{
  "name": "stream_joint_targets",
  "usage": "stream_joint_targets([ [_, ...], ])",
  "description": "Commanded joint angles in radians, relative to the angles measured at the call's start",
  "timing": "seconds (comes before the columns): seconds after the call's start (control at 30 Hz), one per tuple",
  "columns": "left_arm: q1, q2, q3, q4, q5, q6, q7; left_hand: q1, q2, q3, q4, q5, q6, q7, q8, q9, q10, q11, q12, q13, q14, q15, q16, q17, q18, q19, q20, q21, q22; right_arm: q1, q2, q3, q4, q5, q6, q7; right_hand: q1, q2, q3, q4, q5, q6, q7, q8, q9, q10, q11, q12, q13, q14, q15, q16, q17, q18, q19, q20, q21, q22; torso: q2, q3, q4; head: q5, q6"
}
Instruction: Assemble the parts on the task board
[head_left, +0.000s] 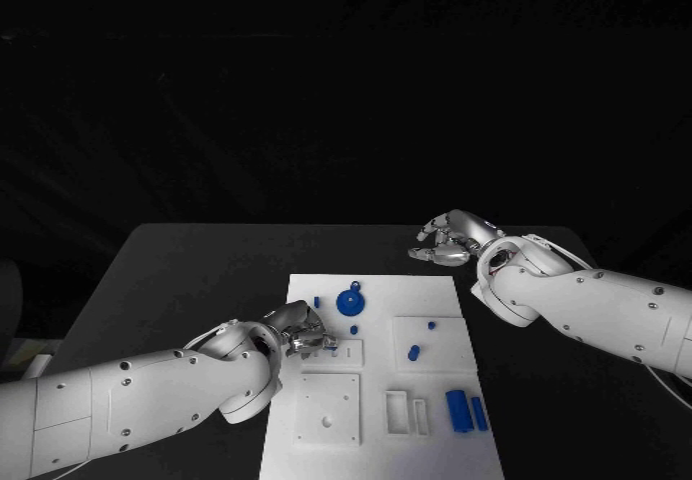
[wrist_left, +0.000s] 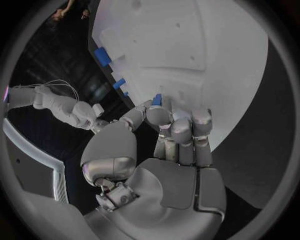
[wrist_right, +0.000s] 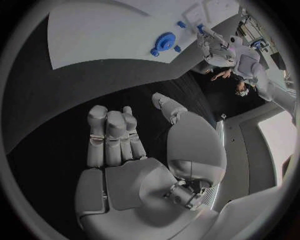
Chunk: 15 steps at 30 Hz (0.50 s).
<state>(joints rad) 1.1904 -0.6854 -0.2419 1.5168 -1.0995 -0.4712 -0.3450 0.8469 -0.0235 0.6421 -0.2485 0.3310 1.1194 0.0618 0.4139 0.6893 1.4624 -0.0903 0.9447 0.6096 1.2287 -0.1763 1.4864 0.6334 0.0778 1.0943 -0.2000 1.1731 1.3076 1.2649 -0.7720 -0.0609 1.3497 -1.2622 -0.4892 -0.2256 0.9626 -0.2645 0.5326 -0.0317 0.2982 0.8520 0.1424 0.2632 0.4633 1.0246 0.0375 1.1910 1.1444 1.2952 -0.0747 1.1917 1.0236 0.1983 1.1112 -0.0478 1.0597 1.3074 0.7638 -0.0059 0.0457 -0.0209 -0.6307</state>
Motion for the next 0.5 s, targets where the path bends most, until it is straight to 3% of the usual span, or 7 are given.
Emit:
stream_joint_targets([
  [0.03,-0.003,0.006,0.0,0.0,-0.043,0.025,-0.013,0.007,0.007,0.012,-0.007,-0.001,0.129,-0.088,0.003,0.008,-0.041,-0.047,0.005,0.002,0.063,-0.067,0.004,-0.001,0.05,0.007,-0.078,0.006,0.013,0.0,0.001,0.0,0.0,-0.001,0.012,0.002,-0.004,0.006,-0.001,0.006,0.006,0.0,0.008,0.004,0.001,-0.002,-0.001,0.005,-0.001,0.007,0.0,-0.005,0.001,0.063,0.001,-0.006,-0.004,0.011,0.0,-0.0004,0.0,-0.001,-0.001],
  [0.5,-0.009,0.019,0.0,-0.014,-0.063,0.071,-0.034,0.007,0.004,0.013,-0.007,-0.013,0.127,-0.088,0.005,0.008,-0.044,-0.047,0.008,0.001,0.063,-0.066,0.005,-0.003,0.051,0.008,-0.078,0.007,0.012,0.0,0.002,0.0,-0.001,-0.001,0.013,0.002,-0.004,0.006,-0.002,0.007,0.006,0.0,0.008,0.004,0.001,-0.002,-0.001,0.005,-0.001,0.007,0.0,-0.005,0.001,0.063,0.001,-0.006,-0.004,0.011,0.001,-0.0012,0.0002,-0.002,-0.003],
])
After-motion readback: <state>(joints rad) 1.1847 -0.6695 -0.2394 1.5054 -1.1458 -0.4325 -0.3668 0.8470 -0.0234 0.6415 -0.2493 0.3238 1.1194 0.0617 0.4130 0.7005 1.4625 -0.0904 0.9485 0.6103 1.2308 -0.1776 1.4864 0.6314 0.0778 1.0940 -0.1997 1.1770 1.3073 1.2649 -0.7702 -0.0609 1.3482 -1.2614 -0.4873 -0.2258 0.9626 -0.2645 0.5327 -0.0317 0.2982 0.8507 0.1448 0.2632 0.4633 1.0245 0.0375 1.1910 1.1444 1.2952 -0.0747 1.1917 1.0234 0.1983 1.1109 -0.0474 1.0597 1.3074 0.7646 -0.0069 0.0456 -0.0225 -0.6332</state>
